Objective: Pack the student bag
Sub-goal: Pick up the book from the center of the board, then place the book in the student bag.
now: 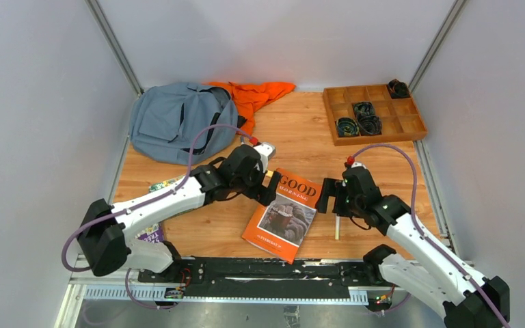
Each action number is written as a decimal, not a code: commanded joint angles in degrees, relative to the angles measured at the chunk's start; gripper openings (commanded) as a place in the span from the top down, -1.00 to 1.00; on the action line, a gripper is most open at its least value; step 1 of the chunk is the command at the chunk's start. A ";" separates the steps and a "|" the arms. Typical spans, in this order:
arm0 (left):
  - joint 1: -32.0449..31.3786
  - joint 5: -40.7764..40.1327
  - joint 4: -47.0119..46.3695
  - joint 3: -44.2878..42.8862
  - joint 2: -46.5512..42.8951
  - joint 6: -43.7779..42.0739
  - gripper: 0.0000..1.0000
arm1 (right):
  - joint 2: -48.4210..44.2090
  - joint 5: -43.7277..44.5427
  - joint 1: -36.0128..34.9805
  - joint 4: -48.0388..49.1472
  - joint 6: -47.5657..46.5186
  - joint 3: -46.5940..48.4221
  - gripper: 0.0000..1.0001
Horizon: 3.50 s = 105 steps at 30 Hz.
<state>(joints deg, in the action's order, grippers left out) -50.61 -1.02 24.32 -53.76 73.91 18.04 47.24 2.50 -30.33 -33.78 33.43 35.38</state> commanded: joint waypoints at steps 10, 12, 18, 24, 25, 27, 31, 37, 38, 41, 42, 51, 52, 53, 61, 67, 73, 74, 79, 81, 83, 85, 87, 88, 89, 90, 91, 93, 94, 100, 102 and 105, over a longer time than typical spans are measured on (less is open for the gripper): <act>5.08 8.29 -0.23 -2.62 5.04 8.49 -1.00 | -0.69 -17.47 -1.05 21.50 18.81 -15.02 -1.00; 5.69 8.22 0.86 -1.71 5.14 10.22 -1.00 | 0.08 -17.70 -1.04 24.99 21.28 -17.68 -1.00; 5.92 12.29 -1.60 3.90 5.17 12.65 -1.00 | 4.95 -16.10 -1.00 33.23 25.67 -20.46 -1.00; 6.22 18.40 -5.24 6.61 7.71 13.05 -1.00 | 7.84 -15.97 -1.04 37.41 25.81 -19.71 -1.00; 6.22 19.21 -5.96 6.92 7.74 12.99 -1.00 | 7.82 -15.83 -1.05 37.69 25.80 -19.65 -1.00; 6.35 21.19 -7.70 7.46 8.03 12.82 -1.00 | 7.55 -15.90 -1.05 38.81 26.03 -19.85 -1.00; 6.58 26.70 -11.09 7.31 9.89 13.09 -1.00 | 7.19 -17.57 -0.96 44.94 29.62 -20.61 -1.00; 6.66 31.77 -18.89 8.57 10.08 16.83 -1.00 | 5.13 -18.42 -0.96 46.36 28.62 -17.52 -0.88; 6.66 32.00 -19.01 8.41 10.14 17.00 -1.00 | 4.81 -18.33 -0.92 46.12 28.20 -17.07 -0.85; 6.71 31.31 -18.89 8.10 9.21 16.67 -1.00 | 3.59 -18.41 -0.96 45.65 27.70 -16.08 -0.77; 6.68 30.87 -18.62 8.02 8.62 16.07 -1.00 | 3.11 -18.15 -0.94 44.84 27.88 -15.47 -0.71; 7.02 25.15 -14.33 9.22 4.30 11.76 -1.00 | -1.72 -15.27 -0.96 34.80 25.19 -11.89 -0.18; 7.02 25.52 -14.34 9.20 4.03 11.73 -1.00 | -1.82 -15.48 -0.95 34.82 25.07 -11.97 -0.06; 7.02 25.73 -14.49 9.26 3.72 11.83 -1.00 | -1.74 -15.67 -0.90 34.92 24.86 -12.08 0.02; 7.25 25.20 -15.05 8.22 -1.43 9.03 -1.00 | 4.99 -21.13 -0.97 39.84 20.83 -11.60 0.38; 11.16 15.93 -2.46 1.61 -2.71 0.01 -1.00 | 7.48 -23.25 -0.68 39.90 16.55 -7.28 0.60; 19.53 19.96 3.20 -2.31 -10.25 -2.12 -1.00 | 10.47 -37.20 8.03 34.35 5.46 2.85 0.81; 21.39 23.73 2.79 -2.35 -10.76 -1.36 -1.00 | 11.29 -41.28 10.92 35.50 4.93 3.96 0.82; 26.55 36.31 1.37 -2.71 -11.86 2.19 -1.00 | 15.47 -57.01 14.64 40.17 5.74 9.88 0.80; 27.30 39.42 0.94 -2.78 -12.45 3.25 -1.00 | 16.34 -61.25 14.11 43.45 6.97 11.12 0.80; 28.22 43.10 -1.11 -2.17 -13.37 5.13 -1.00 | 16.16 -63.61 14.02 48.75 9.44 10.42 0.81; 28.79 47.18 -3.47 -1.13 -13.69 5.58 -1.00 | 15.91 -64.61 14.07 51.99 11.50 10.11 0.86; 28.96 47.82 -3.83 -0.28 -13.17 5.52 -1.00 | 15.99 -65.78 14.07 55.70 13.96 10.01 0.88; 29.15 48.26 -4.47 0.23 -12.73 6.19 -1.00 | 16.14 -66.88 14.06 58.14 15.66 9.72 0.88; 29.35 49.54 -5.76 1.02 -12.16 7.35 -1.00 | 16.46 -67.94 14.00 61.13 17.94 9.33 0.88; 29.42 51.13 -8.12 2.04 -11.97 9.99 -0.99 | 16.94 -68.92 13.98 63.47 19.38 8.94 0.88; 29.43 52.68 -11.33 3.49 -11.92 12.37 -0.98 | 17.37 -69.57 13.98 65.66 20.80 8.55 0.88; 29.43 54.46 -17.97 6.66 -12.28 17.47 -0.98 | 18.31 -70.38 13.84 69.89 23.98 7.60 0.88; 29.43 55.44 -22.96 8.12 -12.37 20.23 -0.99 | 18.85 -70.81 13.64 72.90 26.14 6.94 0.88; 29.43 56.74 -35.61 10.93 -11.36 30.39 -0.70 | 23.48 -71.17 11.86 86.35 35.09 4.23 0.84; 29.43 56.38 -36.82 10.61 -11.53 31.19 -0.52 | 24.71 -70.67 11.55 86.29 35.25 4.06 0.81; 29.43 55.19 -39.23 10.56 -11.82 33.18 0.05 | 26.20 -69.13 11.52 84.12 34.96 4.54 0.65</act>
<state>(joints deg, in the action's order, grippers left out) -21.54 53.56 -7.16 -42.68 62.72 46.24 72.71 -66.59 -17.93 45.63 65.43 39.57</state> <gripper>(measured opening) 0.626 0.258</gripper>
